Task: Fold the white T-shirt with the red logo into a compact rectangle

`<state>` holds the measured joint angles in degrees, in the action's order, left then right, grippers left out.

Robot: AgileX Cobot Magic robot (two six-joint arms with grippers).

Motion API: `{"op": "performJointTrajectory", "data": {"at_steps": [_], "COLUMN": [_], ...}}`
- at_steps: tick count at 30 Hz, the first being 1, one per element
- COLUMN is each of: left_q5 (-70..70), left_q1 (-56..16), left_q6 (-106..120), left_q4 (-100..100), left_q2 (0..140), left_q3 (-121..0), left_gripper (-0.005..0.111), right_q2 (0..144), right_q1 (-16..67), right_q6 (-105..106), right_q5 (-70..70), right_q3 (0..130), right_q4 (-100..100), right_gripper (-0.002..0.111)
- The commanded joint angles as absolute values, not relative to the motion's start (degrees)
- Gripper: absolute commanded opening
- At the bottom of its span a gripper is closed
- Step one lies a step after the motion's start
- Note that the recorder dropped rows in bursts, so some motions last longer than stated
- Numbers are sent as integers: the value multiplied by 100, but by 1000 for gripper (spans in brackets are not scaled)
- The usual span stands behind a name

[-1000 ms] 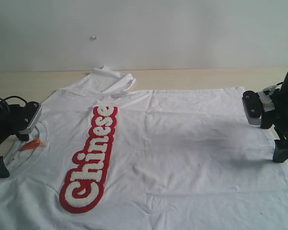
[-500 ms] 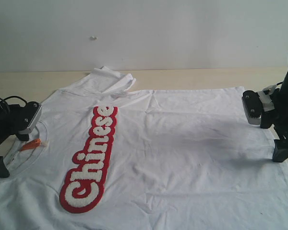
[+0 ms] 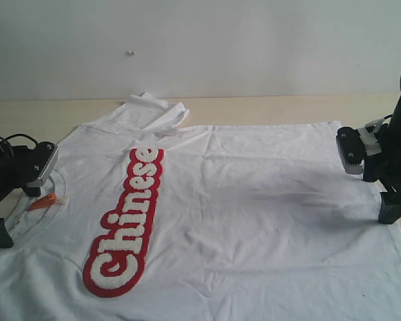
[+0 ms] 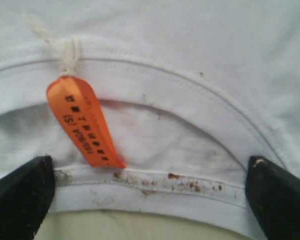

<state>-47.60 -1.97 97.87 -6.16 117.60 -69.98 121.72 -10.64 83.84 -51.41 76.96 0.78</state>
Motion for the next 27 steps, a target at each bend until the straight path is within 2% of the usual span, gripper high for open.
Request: {"op": "performJointTrajectory", "data": {"at_steps": [1, 4, 6, 7, 27], "left_q5": [-4490, -4490, -4490, -4490, -4490], "left_q1": [-170, -170, -170, -170, -170], "left_q6": [9788, 9788, 9788, 9788, 9788], "left_q4": [-360, -360, -360, -360, -360], "left_q2": [11909, 11909, 11909, 11909, 11909], "left_q3": [-6945, -6945, -6945, -6945, -6945], "left_gripper": [105, 105, 105, 105, 105], "right_q2": [12383, 12383, 12383, 12383, 12383], "right_q1": [-1069, -1069, -1069, -1069, -1069], "right_q6": [8380, 8380, 8368, 8352, 8324], "right_q5": [-4726, -4841, -4867, -4918, -4948], "right_q3": [7633, 7633, 7633, 7633, 7633], "right_q4": [204, 215, 215, 215, 54], "right_gripper": [53, 22, 5, 0, 0]}}
